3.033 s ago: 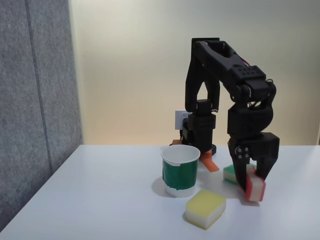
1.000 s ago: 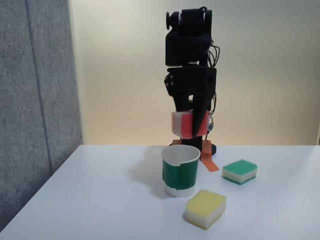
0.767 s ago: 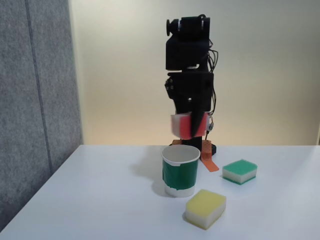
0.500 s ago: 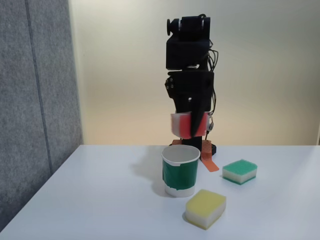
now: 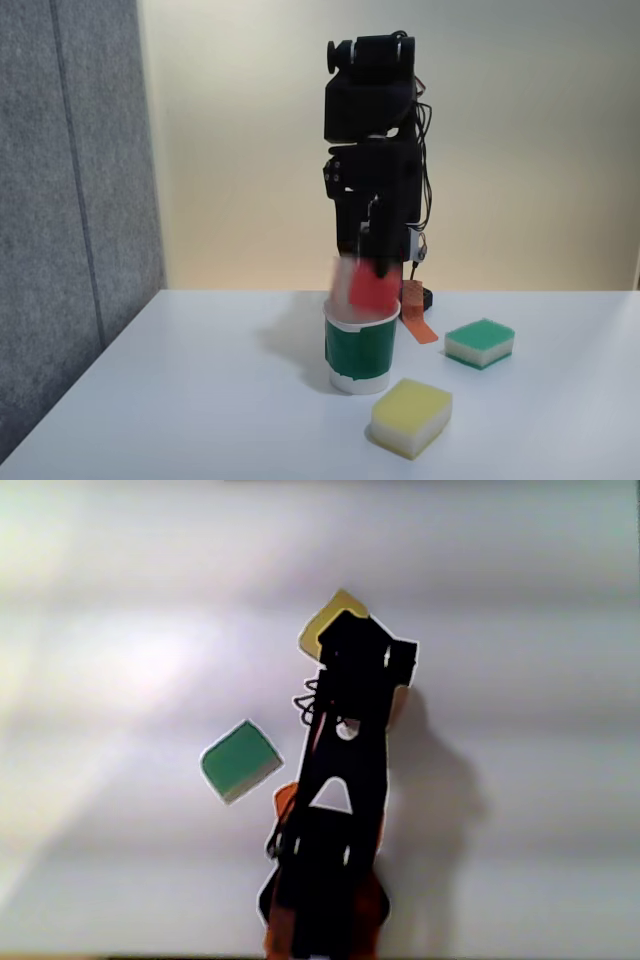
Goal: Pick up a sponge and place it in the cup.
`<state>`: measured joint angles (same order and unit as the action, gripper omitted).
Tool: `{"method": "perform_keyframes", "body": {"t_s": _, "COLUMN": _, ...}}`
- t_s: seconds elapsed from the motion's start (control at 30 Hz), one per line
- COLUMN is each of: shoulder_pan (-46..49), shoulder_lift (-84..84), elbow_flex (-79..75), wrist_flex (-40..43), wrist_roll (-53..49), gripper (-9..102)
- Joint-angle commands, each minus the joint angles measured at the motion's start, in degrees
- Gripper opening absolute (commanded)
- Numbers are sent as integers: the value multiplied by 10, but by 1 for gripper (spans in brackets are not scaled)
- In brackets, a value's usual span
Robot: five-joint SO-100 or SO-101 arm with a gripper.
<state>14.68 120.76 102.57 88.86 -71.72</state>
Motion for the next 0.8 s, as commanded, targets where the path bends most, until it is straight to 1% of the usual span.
{"method": "perform_keyframes", "body": {"t_s": 0.0, "shoulder_pan": 11, "shoulder_lift": 20, "elbow_flex": 13, "wrist_flex": -16, "wrist_roll": -12, "gripper": 18}}
{"method": "perform_keyframes", "body": {"t_s": 0.1, "shoulder_pan": 11, "shoulder_lift": 43, "elbow_flex": 38, "wrist_flex": -33, "wrist_roll": -4, "gripper": 18}}
{"method": "perform_keyframes", "body": {"t_s": 0.23, "shoulder_pan": 13, "shoulder_lift": 63, "elbow_flex": 40, "wrist_flex": -25, "wrist_roll": 7, "gripper": 17}}
{"method": "perform_keyframes", "body": {"t_s": 0.3, "shoulder_pan": 15, "shoulder_lift": 77, "elbow_flex": 36, "wrist_flex": -22, "wrist_roll": 8, "gripper": 13}}
{"method": "perform_keyframes", "body": {"t_s": 0.4, "shoulder_pan": 20, "shoulder_lift": 95, "elbow_flex": 13, "wrist_flex": -11, "wrist_roll": 9, "gripper": 0}}
{"method": "perform_keyframes", "body": {"t_s": 0.47, "shoulder_pan": 21, "shoulder_lift": 104, "elbow_flex": -5, "wrist_flex": -1, "wrist_roll": 25, "gripper": 0}}
{"method": "perform_keyframes", "body": {"t_s": 0.6, "shoulder_pan": 10, "shoulder_lift": 134, "elbow_flex": -25, "wrist_flex": 17, "wrist_roll": 102, "gripper": 0}}
{"method": "perform_keyframes", "body": {"t_s": 0.77, "shoulder_pan": -40, "shoulder_lift": 198, "elbow_flex": -13, "wrist_flex": 8, "wrist_roll": 282, "gripper": 0}}
